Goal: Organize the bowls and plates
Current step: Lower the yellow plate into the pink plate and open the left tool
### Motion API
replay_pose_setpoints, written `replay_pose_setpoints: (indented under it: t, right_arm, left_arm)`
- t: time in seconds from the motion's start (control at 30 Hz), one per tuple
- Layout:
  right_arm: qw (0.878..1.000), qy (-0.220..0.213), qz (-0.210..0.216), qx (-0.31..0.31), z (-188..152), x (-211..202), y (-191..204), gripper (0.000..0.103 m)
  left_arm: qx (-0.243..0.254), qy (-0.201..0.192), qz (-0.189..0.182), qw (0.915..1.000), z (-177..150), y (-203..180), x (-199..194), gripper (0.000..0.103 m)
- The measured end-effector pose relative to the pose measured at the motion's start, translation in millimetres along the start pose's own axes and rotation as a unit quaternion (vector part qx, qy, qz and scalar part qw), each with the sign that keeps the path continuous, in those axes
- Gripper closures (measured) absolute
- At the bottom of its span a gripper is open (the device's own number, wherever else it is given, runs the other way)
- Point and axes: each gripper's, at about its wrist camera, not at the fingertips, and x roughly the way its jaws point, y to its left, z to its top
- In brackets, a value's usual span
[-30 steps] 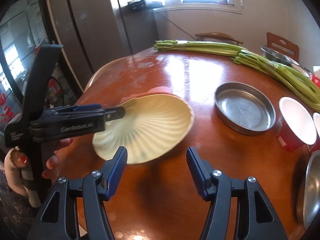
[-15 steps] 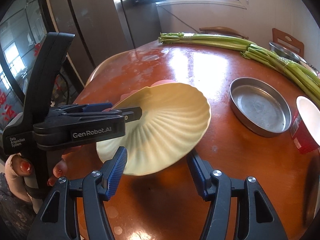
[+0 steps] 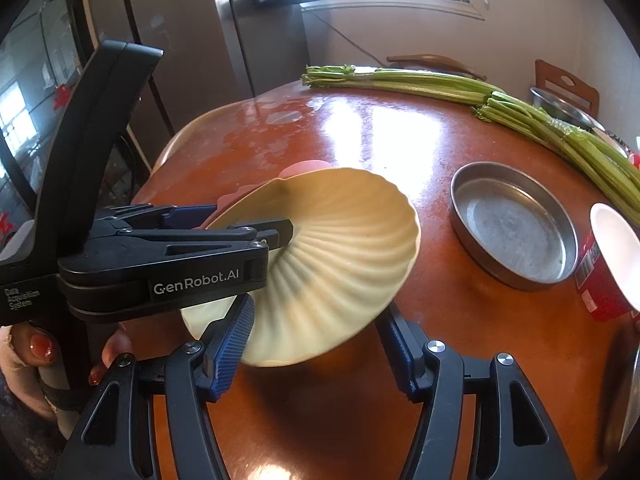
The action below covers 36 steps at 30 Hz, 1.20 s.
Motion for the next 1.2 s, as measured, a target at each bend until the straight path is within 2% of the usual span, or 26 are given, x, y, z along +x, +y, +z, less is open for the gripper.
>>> replay_pose_setpoints:
  t: [0.43, 0.77, 1.2]
  right_arm:
    - [1.000, -0.014, 0.010, 0.016, 4.1, -3.7, -16.0, 0.038]
    - [0.999, -0.040, 0.008, 0.026, 2.6, -24.8, -24.6, 0.038]
    - [0.994, -0.091, 0.012, 0.055, -0.8, -72.5, -49.6, 0.038]
  left_arm:
    - [-0.012, 0.001, -0.003, 0.9999, -0.7, 2.6, -1.8, 0.038]
    - [-0.034, -0.014, 0.015, 0.9992, -3.2, 7.4, -29.9, 0.038]
    - [-0.002, -0.038, 0.017, 0.9991, 3.6, -38.9, -68.9, 0.038]
